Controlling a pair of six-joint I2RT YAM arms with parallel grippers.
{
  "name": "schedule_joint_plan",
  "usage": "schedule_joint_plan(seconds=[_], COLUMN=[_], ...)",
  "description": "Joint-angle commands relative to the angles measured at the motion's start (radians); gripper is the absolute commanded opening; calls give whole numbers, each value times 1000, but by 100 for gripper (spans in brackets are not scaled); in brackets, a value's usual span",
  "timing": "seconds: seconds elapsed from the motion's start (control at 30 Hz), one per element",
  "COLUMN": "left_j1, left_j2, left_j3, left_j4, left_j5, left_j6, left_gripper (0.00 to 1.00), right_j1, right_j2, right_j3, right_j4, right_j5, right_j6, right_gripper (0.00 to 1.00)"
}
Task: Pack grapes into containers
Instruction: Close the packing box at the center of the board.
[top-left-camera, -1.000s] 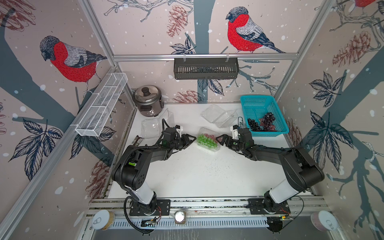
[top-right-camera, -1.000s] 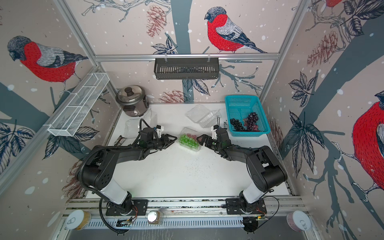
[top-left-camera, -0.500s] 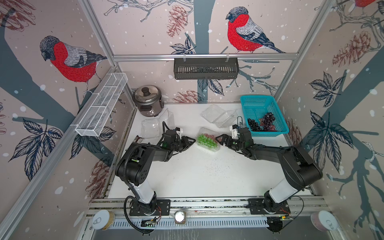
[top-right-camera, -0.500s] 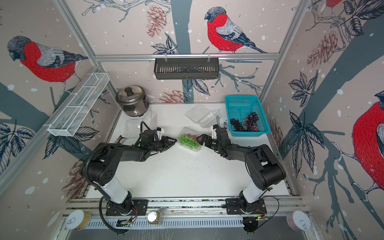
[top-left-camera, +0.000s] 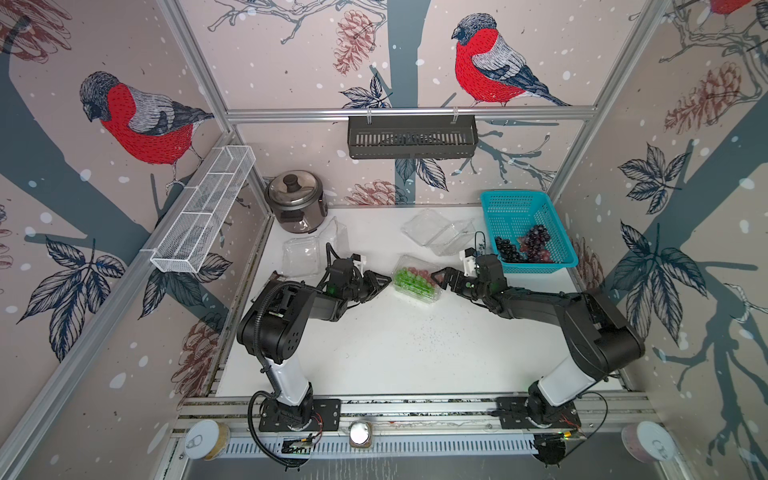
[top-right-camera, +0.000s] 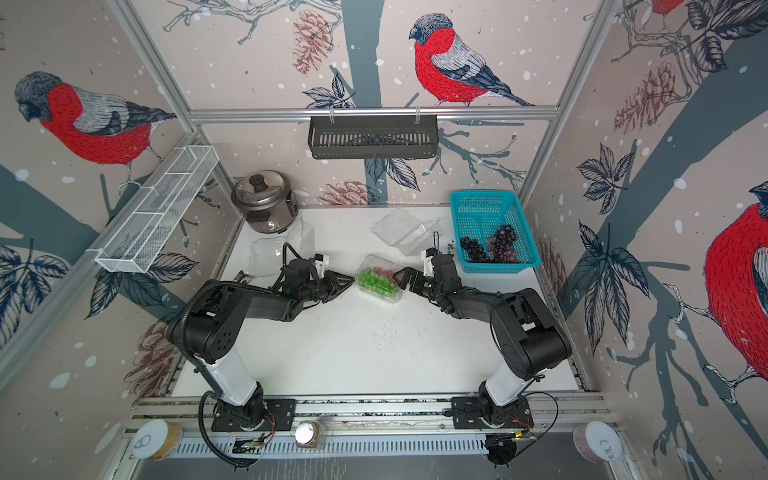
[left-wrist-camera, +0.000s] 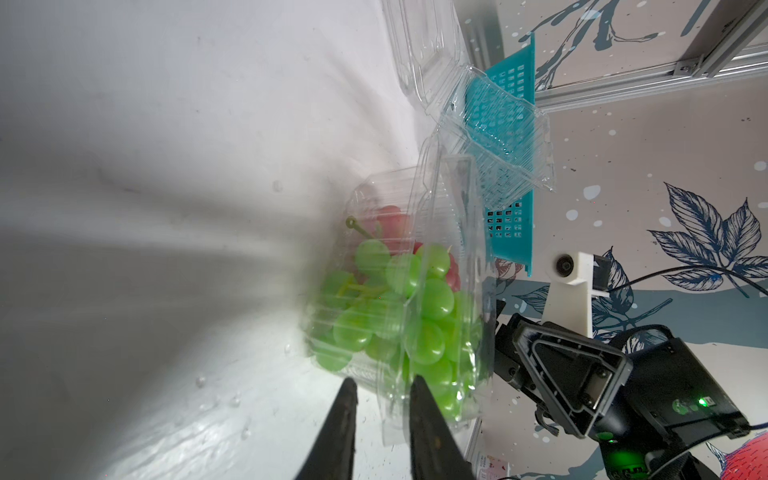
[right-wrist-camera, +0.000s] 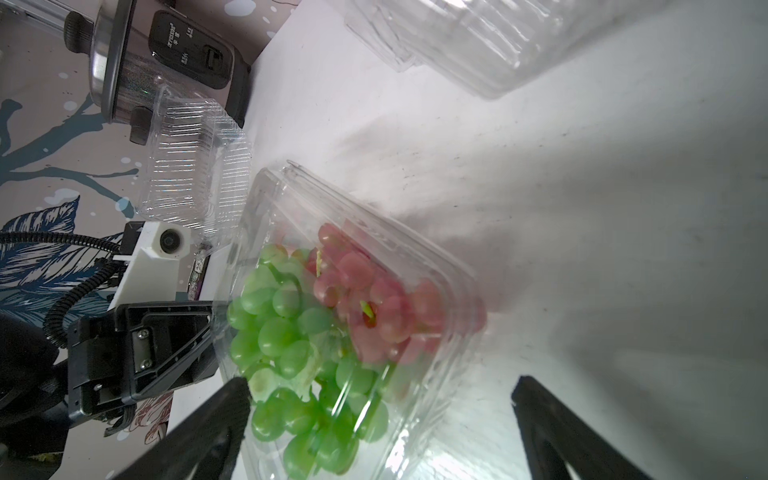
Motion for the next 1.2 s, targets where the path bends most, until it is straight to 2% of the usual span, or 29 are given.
schedule_joint_plan(seconds=[0.0,0.47,0.8,1.17], left_j1=[2,-30,-38,-50], left_j2=[9,25,34,42], left_j3=[-1,-3,-12,-6], left_j4=[74,89,98,89], left_j5=[5,-10,-24,-34], left_j6=[-22,-25,-31,-25], left_gripper=[21,19,12,12], right_j1=[0,22,39,43], right_j2=[4,28,45,51], right_j3=[6,8,3,3], right_j4=[20,47,64,69], right_j5=[2,-1,3,2], right_j6=[-18,10,24,24], right_gripper=[100,100,100,100])
